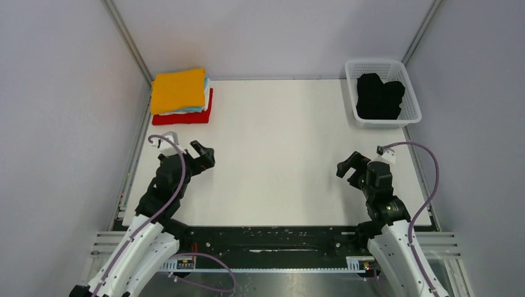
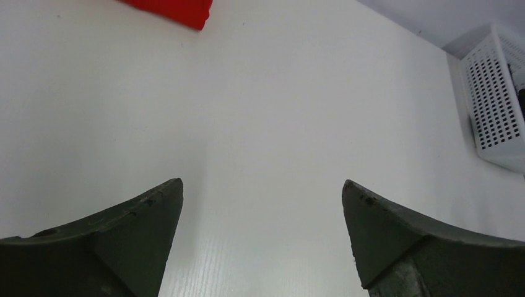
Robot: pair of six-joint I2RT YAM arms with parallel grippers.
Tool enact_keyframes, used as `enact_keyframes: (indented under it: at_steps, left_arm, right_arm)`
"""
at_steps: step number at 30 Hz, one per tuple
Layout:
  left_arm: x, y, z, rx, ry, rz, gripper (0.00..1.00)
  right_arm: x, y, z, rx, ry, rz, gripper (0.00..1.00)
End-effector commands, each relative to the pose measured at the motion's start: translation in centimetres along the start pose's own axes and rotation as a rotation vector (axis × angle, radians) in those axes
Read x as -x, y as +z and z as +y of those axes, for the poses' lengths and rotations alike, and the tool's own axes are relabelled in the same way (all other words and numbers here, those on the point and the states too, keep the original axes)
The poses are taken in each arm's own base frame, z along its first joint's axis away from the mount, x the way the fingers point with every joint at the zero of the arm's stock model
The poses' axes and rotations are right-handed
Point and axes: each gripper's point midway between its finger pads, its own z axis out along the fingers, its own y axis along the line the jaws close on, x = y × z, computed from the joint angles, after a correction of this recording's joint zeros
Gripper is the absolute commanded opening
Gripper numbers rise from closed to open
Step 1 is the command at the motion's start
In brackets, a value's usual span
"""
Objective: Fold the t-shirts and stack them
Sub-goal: Reset both arms
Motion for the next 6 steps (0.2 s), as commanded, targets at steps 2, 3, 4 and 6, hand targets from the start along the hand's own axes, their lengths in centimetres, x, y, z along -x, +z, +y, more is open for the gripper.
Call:
enact_keyframes:
  at_steps: [2, 3, 4, 6]
  left_arm:
    - [1.45, -1.12, 0.41, 0.020, -0.023, -0.051, 0.99]
    - [1.42, -1.17, 0.63, 0.030, -0.024, -0.052, 0.99]
    - [1.47, -1.24, 0.71, 0.034, -0.027, -0.054, 0.99]
    - [1.53, -1.32, 0.56, 0.025, -0.029, -0.054, 0.99]
  right_arm:
    - [-0.19, -0.65, -0.32, 0.020, -0.024, -0.026, 0.99]
    - [-0.19, -0.70, -0.35, 0.024, -0.028, -0.032, 0.99]
    - [-0.15, -0.78, -0.46, 0.021, -0.028, -0.039, 0.99]
    - [-0.01, -1.02, -0.95, -0.003, -0.027, -0.048, 1.00]
